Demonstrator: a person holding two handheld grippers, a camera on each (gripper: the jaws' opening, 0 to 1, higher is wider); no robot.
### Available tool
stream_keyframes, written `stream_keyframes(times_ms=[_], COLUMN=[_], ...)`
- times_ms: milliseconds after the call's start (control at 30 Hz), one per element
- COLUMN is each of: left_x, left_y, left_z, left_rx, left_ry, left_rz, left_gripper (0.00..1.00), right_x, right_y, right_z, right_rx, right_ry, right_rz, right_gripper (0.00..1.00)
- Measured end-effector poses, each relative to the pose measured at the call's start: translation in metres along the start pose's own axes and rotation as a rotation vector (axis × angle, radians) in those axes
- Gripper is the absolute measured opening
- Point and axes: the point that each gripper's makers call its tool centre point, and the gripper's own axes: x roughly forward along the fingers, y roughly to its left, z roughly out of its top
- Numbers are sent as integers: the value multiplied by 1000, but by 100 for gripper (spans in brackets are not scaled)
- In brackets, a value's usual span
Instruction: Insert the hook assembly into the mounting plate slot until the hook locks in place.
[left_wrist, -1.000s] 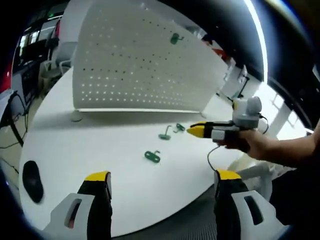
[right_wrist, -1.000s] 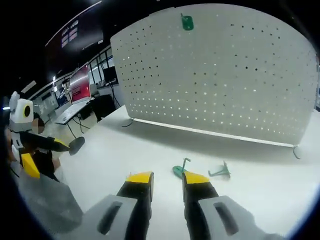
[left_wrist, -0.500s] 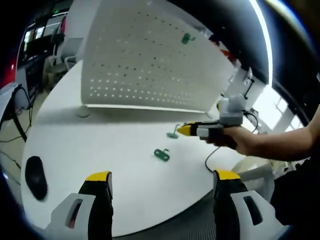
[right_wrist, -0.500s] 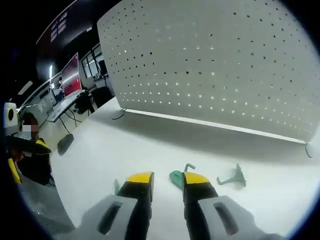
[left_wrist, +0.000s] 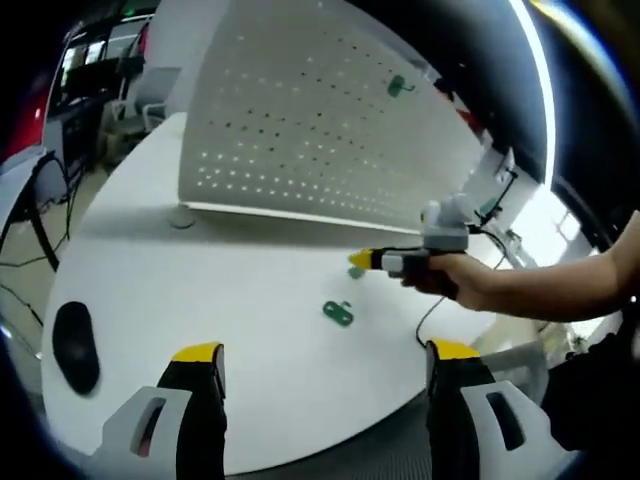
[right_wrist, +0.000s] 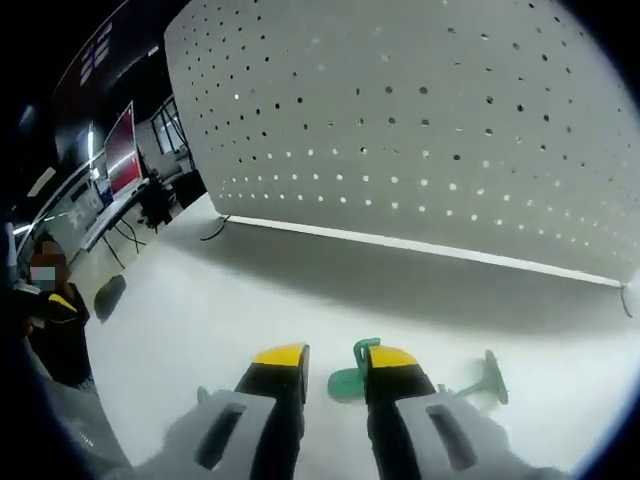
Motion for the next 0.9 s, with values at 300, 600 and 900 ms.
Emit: stream_keyframes(times_ms=[300, 600, 900], left_x=[-3, -2, -4], left_y=[4, 2, -5], left_z=[-4, -1, 10], left_rx=[-5, -3, 19], left_ry=[10, 0, -26], left_rz=[18, 21, 17], left_gripper=[84, 84, 85], right_x=[16, 0, -26], right_y=[-3, -3, 0], right_z=[8, 16, 54], right_rx=[-37, -54, -50], right_ry=[42, -6, -133], right_rz=[-13, -24, -28], right_gripper=[3, 0, 0])
